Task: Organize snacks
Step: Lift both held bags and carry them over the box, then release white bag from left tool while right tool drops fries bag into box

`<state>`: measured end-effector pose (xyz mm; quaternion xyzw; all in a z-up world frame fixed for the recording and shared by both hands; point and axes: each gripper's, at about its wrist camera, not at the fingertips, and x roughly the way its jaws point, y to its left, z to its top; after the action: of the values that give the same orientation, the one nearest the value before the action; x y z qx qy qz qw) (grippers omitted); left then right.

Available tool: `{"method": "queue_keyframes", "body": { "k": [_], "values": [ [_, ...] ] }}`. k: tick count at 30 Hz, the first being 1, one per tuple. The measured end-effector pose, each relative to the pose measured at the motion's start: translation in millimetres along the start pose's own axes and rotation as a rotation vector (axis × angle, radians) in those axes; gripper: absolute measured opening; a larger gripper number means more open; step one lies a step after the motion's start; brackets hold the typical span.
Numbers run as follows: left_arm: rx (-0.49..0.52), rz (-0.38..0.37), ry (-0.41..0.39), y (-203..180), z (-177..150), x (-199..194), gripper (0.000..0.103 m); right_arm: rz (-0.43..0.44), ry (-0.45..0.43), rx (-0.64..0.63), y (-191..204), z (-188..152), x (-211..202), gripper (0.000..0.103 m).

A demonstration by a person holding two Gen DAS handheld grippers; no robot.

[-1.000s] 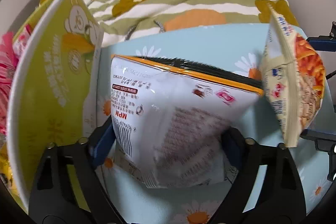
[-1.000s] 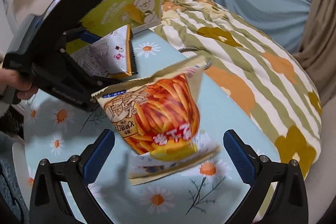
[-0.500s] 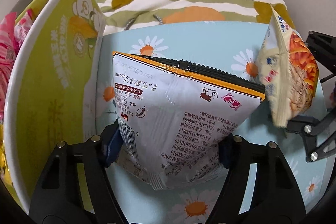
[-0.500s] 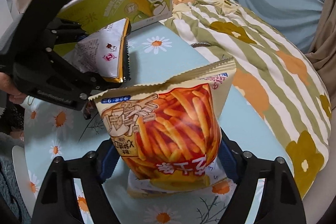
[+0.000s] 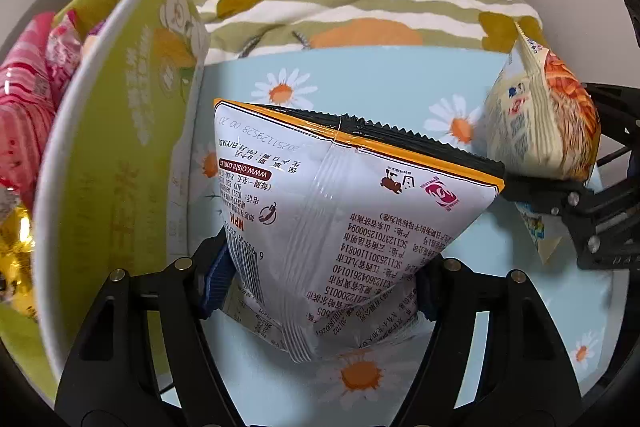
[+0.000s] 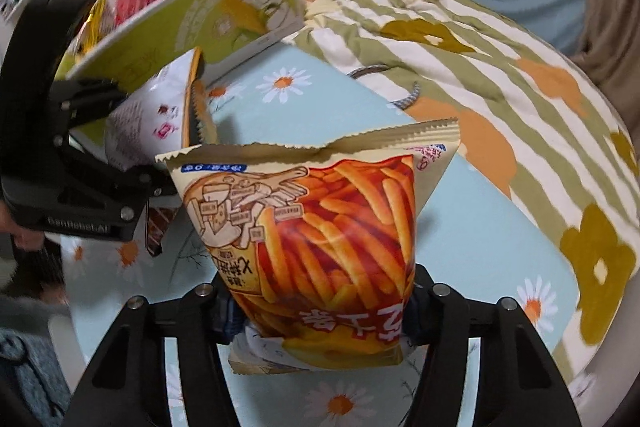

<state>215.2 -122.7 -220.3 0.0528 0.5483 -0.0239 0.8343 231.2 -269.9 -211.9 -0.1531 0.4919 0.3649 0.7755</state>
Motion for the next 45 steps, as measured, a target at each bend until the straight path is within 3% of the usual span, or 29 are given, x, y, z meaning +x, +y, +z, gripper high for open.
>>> {"method": "queue_keyframes", "body": {
  "k": [6, 13, 21, 27, 37, 45],
  "values": [
    [-0.012, -0.029, -0.053, -1.3, 4.0, -39.1, 0.071, -0.002, -0.038, 0.110, -5.4, 6.0, -36.1, 0.056],
    [-0.035, -0.057, -0.127, 12.9, 11.1, -101.7, 0.071, -0.052, -0.100, 0.142, 12.0, 27.1, -87.4, 0.056],
    [-0.099, -0.042, -0.205, 71.6, 19.8, -161.5, 0.071, -0.068, -0.178, 0.161, 44.9, 74.5, -133.3, 0.056],
    [-0.094, -0.011, -0.246, 127.5, 31.2, -187.6, 0.071, -0.050, -0.234, 0.160, 75.6, 127.2, -138.5, 0.056],
    [-0.130, 0.016, -0.222, 244.4, 81.8, -172.0, 0.071, 0.018, -0.286, 0.216, 124.7, 206.2, -104.3, 0.056],
    [-0.110, -0.016, -0.182, 292.3, 126.6, -122.7, 0.071, -0.009, -0.269, 0.269, 139.5, 236.8, -70.1, 0.056]
  ]
}}
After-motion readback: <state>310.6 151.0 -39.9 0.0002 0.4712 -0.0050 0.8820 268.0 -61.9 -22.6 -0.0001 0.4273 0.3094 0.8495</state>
